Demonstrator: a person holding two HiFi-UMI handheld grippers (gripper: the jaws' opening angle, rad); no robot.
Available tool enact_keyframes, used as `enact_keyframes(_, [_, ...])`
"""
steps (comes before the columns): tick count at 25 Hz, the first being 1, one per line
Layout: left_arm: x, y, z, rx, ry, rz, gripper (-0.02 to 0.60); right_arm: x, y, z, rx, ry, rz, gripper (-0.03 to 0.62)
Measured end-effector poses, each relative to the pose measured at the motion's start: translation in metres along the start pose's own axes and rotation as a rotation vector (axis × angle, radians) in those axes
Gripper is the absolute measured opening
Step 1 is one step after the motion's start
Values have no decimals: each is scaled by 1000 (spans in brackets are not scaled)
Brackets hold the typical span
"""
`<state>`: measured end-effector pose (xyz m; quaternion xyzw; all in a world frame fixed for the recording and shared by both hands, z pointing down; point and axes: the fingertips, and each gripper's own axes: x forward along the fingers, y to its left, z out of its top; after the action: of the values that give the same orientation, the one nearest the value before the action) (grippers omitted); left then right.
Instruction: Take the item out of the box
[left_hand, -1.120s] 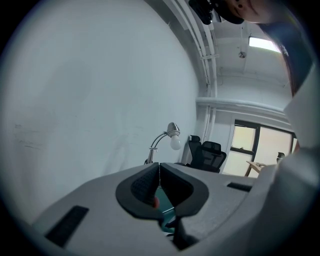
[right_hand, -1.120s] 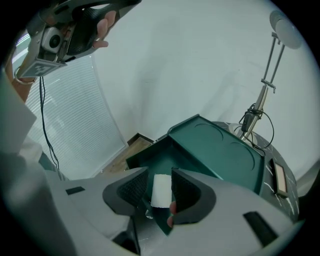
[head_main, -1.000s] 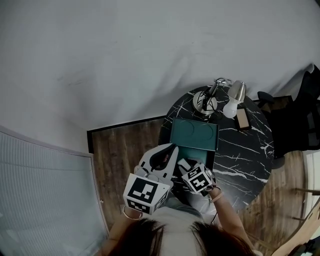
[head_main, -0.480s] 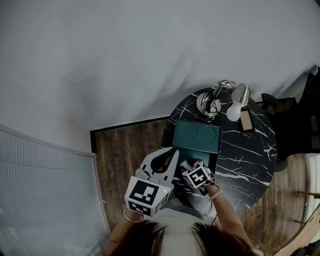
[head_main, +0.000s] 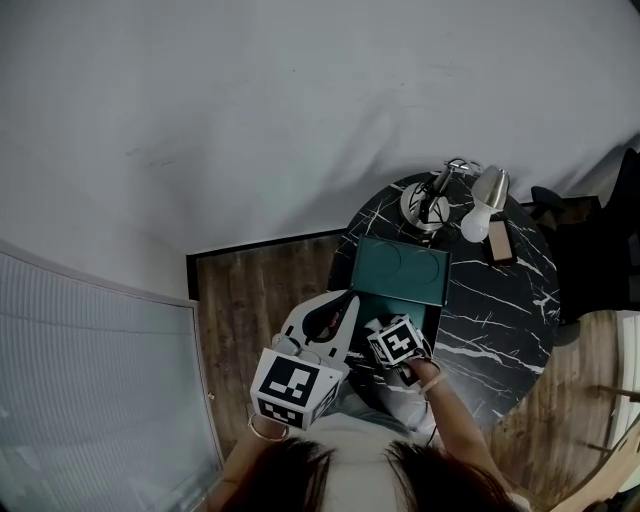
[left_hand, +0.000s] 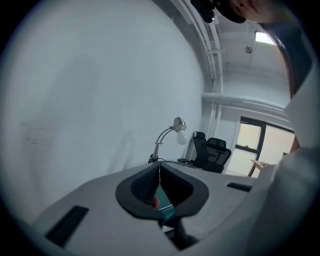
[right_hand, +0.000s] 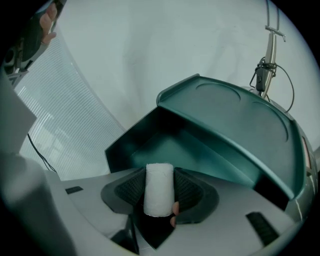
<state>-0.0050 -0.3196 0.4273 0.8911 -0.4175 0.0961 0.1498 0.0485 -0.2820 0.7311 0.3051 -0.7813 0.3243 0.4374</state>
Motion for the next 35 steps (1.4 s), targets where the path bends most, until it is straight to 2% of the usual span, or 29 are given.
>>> enact_keyframes(3, [0,0,0,-3,-1,2,12,1,-1,-1,27,0,11,189])
enact_keyframes(13, [-3,0,2,-4,-8,8,12,-6,-1,0,1,-32,-17,187])
enact_keyframes(22, [-14,-3,6,2,-31,10,12,-29,1,16,-8,-151,-65,183])
enact_keyframes(35, [-37,-9,11,13,-62,9,12,-70,3,37,-55,-300,-201,183])
